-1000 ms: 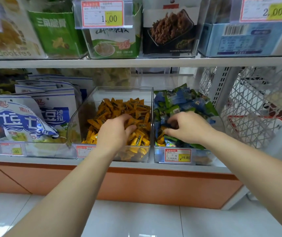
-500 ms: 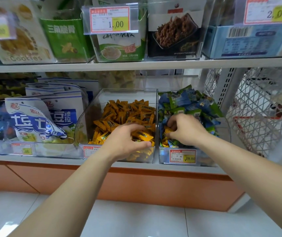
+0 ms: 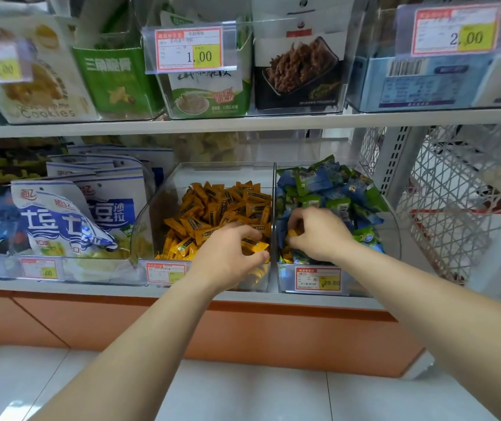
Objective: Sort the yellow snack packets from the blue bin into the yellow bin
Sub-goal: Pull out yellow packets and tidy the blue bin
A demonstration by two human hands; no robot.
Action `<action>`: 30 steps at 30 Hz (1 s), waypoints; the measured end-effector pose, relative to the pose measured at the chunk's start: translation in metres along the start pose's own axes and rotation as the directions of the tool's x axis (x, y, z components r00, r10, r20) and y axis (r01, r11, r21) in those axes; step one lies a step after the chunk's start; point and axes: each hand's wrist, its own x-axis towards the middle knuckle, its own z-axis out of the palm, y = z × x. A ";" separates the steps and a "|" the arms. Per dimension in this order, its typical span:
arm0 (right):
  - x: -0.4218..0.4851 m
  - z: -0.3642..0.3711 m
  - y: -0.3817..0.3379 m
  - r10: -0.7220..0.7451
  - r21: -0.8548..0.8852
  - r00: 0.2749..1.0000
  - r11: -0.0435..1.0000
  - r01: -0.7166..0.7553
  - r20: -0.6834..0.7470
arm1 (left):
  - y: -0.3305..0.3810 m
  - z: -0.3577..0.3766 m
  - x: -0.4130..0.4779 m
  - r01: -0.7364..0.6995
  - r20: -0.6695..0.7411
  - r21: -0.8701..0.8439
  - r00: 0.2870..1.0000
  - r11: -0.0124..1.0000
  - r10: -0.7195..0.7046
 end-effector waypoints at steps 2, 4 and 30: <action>-0.002 -0.014 0.002 -0.009 0.076 1.000 0.997 0.010 -0.022 | 0.000 0.002 0.000 0.000 0.009 0.031 1.000 1.000 -0.001; -0.004 -0.033 0.003 -0.023 0.130 0.999 0.991 0.028 -0.042 | -0.001 0.002 0.000 0.012 0.038 0.060 0.999 0.998 -0.014; -0.009 -0.031 0.015 -0.231 -0.086 0.880 0.953 0.291 0.414 | -0.015 -0.011 0.017 0.257 -0.238 0.109 0.945 0.960 -0.226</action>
